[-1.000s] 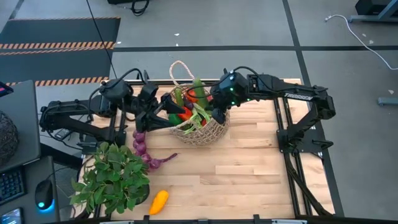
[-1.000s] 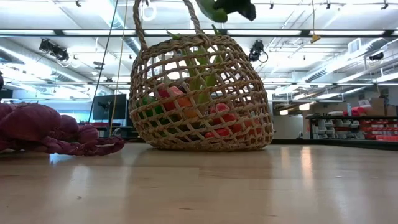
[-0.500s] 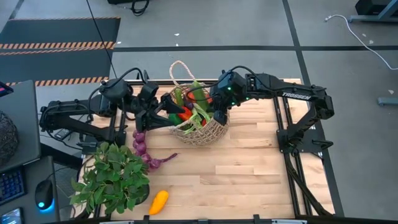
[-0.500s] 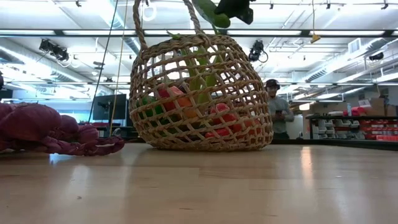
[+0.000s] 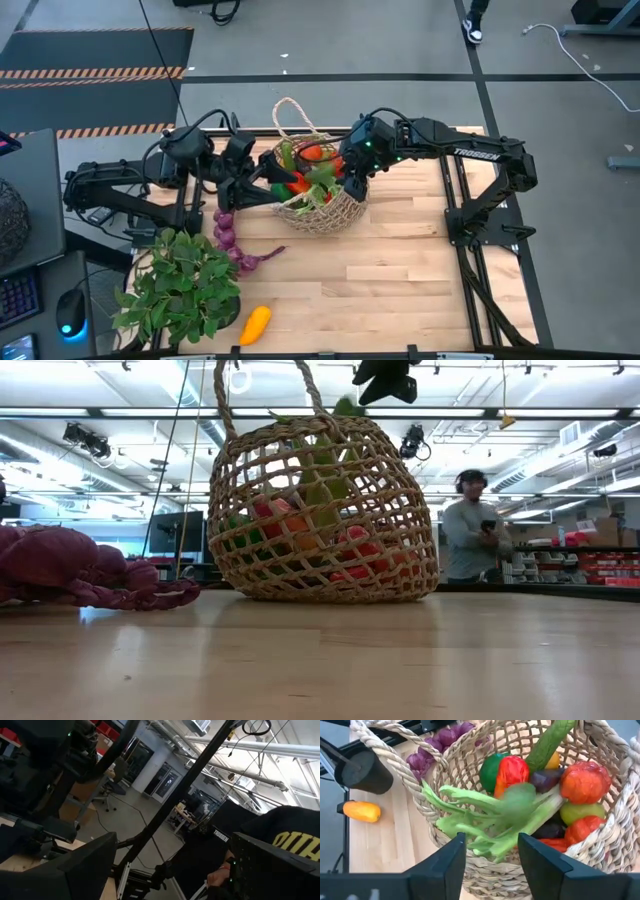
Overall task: Build produce basket
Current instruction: Put the purple garlic into the brown basket
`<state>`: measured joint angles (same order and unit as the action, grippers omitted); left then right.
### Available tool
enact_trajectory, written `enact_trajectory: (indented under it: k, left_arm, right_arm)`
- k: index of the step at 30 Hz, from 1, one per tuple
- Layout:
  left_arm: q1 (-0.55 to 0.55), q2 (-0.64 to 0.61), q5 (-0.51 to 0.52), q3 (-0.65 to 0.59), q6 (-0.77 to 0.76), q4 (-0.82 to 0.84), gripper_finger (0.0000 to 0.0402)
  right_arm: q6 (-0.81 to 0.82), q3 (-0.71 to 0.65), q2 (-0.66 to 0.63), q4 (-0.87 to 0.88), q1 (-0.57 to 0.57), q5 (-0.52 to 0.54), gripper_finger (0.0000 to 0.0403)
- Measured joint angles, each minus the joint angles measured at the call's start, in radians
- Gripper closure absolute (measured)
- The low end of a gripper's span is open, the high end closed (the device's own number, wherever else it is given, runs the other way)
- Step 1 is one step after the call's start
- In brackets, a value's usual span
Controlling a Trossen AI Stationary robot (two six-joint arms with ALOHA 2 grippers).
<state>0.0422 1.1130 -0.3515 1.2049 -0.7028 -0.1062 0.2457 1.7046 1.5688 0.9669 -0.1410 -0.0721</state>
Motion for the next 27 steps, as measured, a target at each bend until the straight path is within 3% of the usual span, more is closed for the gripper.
enact_trajectory:
  k: [9,18,27]
  left_arm:
    - [0.0,0.0,0.0,0.0,-0.039,-0.001,0.0005]
    - [0.001,0.0,0.006,0.0,-0.099,0.003,0.0005]
    - [0.001,0.011,0.103,0.0,-0.076,0.181,0.0005]
  right_arm:
    - [0.099,0.0,0.0,-0.042,0.0,0.003,0.0184]
    - [0.194,0.0,-0.029,-0.076,0.0,0.002,0.0183]
    - [0.235,0.0,-0.138,-0.078,-0.005,0.157,0.0183]
